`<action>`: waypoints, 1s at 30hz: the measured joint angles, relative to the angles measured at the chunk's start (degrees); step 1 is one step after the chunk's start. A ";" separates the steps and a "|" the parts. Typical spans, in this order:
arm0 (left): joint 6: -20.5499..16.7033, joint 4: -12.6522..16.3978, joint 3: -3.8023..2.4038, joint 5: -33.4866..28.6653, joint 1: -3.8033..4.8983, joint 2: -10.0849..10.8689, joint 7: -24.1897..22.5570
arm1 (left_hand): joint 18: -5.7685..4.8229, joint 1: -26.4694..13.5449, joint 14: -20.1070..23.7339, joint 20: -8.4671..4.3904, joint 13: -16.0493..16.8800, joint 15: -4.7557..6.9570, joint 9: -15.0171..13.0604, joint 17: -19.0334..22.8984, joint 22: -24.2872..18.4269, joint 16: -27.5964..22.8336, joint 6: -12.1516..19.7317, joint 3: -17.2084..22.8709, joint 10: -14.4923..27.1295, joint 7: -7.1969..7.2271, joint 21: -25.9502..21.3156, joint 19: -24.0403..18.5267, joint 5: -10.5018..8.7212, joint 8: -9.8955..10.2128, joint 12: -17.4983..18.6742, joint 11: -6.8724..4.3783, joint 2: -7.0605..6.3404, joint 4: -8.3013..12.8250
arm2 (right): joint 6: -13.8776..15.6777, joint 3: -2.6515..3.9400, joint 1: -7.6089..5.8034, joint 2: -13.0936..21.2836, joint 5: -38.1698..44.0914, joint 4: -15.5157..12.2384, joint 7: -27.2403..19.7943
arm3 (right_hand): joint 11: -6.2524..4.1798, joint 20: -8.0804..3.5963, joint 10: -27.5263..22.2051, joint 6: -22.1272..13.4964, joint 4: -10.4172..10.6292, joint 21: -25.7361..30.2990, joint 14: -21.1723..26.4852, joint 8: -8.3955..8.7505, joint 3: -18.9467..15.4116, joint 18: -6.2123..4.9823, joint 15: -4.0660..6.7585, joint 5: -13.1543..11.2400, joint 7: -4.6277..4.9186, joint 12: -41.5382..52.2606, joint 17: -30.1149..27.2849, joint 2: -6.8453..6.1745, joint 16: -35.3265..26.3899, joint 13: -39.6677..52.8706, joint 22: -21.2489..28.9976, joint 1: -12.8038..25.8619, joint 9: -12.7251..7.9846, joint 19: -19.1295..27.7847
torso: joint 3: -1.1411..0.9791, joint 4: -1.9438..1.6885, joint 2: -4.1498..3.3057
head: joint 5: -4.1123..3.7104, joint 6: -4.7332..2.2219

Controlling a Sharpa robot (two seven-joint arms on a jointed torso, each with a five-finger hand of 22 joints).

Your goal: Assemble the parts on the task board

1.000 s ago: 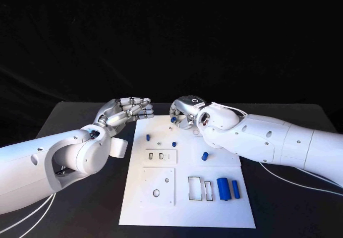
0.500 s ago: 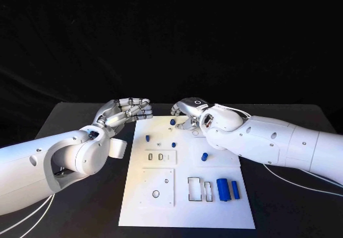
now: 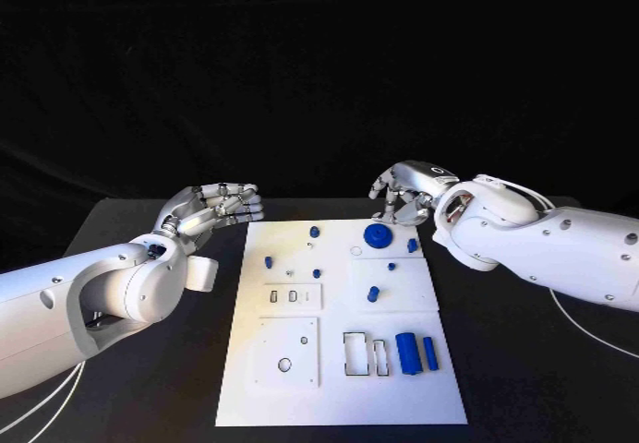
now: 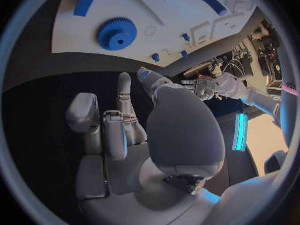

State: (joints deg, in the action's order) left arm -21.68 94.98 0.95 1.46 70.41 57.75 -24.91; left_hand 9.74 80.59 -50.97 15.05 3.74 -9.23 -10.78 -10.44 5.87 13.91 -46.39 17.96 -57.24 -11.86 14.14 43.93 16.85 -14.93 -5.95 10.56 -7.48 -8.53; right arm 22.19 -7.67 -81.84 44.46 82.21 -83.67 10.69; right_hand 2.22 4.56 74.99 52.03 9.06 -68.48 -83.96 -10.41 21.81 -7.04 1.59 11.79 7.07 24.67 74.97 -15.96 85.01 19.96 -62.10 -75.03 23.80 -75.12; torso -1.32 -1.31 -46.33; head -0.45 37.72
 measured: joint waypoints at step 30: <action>1.00 -2.33 -0.06 -0.28 0.02 1.51 -0.63 | 0.00 0.00 0.61 0.42 0.00 -0.20 0.04 0.00 -0.29 -0.48 0.41 0.16 0.21 0.01 -0.27 -0.42 0.00 0.21 0.63 0.21 0.00 0.16 | -8.36 -0.62 1.71 -0.96 -7.65 4.07 2.38 | 1.30 0.77 3.33 -8.43 7.47 -5.24 0.03 -7.72 -12.48 1.76 -0.88 2.65 1.52 52.65 -0.02 2.76 4.77 54.04 -8.44 -3.63 3.67 -3.38 | 0.06 -0.01 0.25 | -0.77 0.96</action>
State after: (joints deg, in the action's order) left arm -20.68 92.65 0.89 1.18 70.43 59.26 -25.54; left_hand 9.73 80.59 -50.36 15.48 3.74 -9.43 -10.74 -10.44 5.57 13.42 -45.97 18.12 -57.03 -11.85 13.87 43.51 16.85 -14.71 -5.32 10.76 -7.48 -8.38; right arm 13.83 -8.29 -80.13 43.50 74.56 -79.60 13.07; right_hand 3.52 5.33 78.32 43.60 16.52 -73.72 -83.93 -18.12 9.33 -5.27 0.71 14.45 8.59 77.32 74.94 -13.20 89.78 73.99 -70.54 -78.66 27.47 -78.49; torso -1.26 -1.31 -46.09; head -1.22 38.68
